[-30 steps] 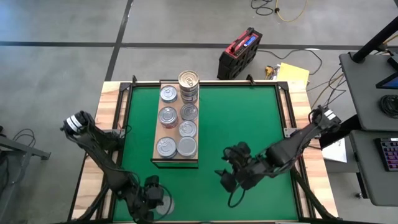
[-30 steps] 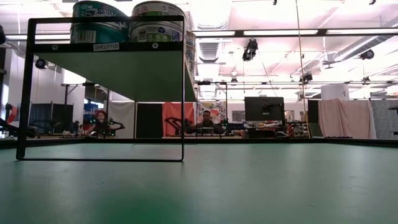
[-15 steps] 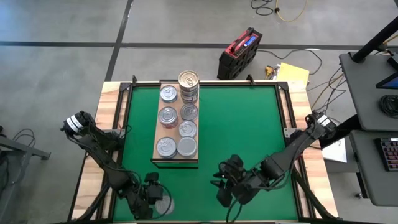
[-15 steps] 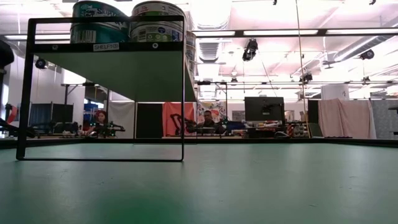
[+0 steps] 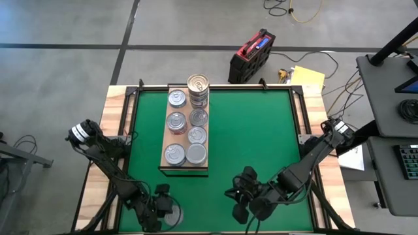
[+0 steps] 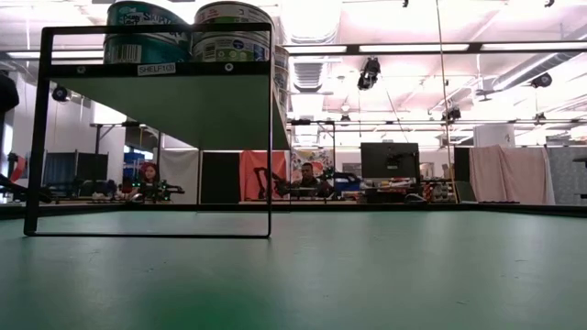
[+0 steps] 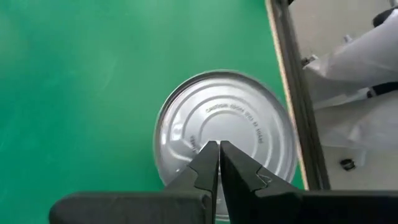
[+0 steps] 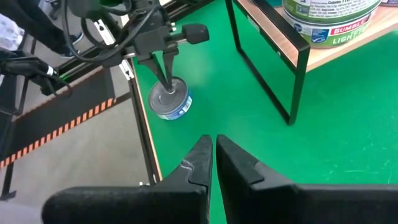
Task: Stack canned seafood by type on shelf
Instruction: Stack the blue tuna can on top of the blue tuna can on the shelf
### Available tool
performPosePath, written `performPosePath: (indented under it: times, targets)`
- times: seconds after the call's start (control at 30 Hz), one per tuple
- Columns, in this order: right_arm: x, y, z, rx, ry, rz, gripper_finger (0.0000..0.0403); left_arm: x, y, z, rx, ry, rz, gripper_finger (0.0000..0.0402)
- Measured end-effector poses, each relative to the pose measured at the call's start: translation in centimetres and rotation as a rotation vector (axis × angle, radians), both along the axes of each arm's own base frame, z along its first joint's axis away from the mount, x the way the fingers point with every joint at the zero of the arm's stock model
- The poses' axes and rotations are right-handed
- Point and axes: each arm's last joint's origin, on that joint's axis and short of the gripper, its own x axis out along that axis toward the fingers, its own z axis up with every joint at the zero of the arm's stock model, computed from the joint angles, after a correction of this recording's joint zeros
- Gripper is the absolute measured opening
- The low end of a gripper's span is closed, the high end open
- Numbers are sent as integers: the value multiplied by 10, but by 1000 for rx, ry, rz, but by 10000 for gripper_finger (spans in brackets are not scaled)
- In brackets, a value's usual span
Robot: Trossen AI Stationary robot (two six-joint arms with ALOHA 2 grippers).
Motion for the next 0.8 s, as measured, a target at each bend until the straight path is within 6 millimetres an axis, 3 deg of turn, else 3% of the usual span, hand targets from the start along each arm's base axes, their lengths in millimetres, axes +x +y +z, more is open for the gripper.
performPosePath:
  times: [0.53,0.8]
  targets:
    - [-1,0,-1,-6,15,6,12,-4,9,-6,43,36,193,0]
    - [-4,-3,-10,39,63,-62,12,-6,11,7,21,18,171,0]
